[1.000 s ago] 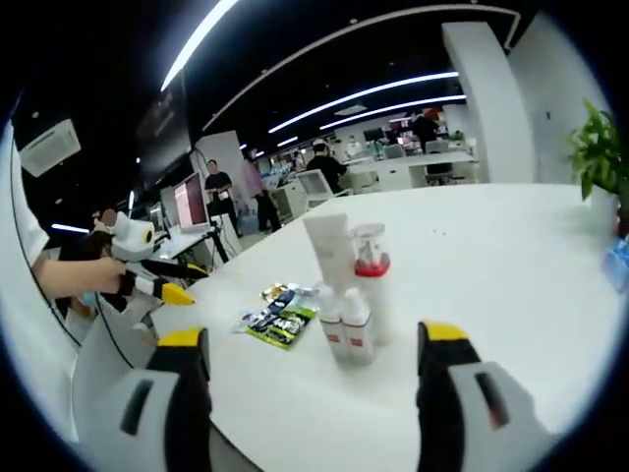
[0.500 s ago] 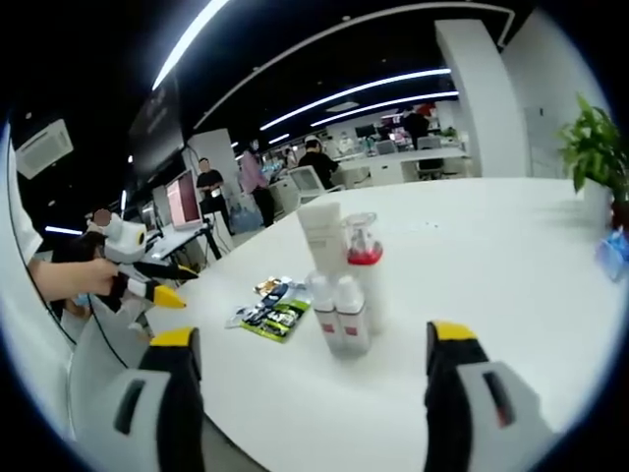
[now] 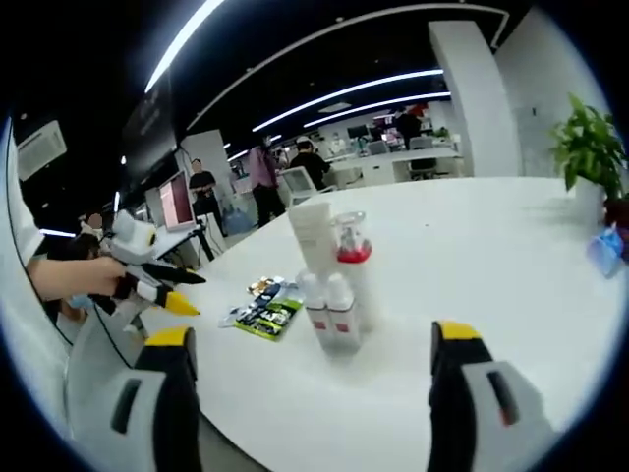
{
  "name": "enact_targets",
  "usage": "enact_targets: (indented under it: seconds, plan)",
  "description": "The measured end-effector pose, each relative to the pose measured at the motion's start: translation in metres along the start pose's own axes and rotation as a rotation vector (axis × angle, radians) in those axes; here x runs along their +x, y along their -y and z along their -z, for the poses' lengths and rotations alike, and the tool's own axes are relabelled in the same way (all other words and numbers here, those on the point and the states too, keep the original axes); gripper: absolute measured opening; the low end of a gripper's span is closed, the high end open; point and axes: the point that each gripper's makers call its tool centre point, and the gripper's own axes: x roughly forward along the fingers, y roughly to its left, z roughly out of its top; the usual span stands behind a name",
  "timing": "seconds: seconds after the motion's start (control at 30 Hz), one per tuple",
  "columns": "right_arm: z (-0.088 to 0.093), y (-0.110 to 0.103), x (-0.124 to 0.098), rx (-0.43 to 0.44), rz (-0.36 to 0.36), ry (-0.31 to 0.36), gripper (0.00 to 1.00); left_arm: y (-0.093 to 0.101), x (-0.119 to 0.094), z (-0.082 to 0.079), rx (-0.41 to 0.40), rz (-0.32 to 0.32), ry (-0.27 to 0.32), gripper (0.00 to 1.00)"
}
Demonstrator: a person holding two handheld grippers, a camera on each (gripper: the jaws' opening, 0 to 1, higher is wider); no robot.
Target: Arrange the skincare products in the storage area until every visible bottle or jar stands upright without overlapping.
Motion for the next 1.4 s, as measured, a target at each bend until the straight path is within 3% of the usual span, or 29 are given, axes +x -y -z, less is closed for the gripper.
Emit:
enact_targets:
  seconds: [0.53,0.87,1.4]
  plan:
    - [0.016,0.002,-0.018,0.05,0.051,0.001,1.0,0.009,0.065,-0.004,0.025,-0.065,-0.118,0.97]
    - [0.026,0.011,-0.032,0.091,0.101,0.009,0.99,-0.003,0.098,0.002,-0.078,-0.185,-0.187,0.97]
    - [0.03,0.016,-0.04,0.119,0.136,0.016,0.99,-0.012,0.12,0.012,-0.174,-0.326,-0.266,0.97]
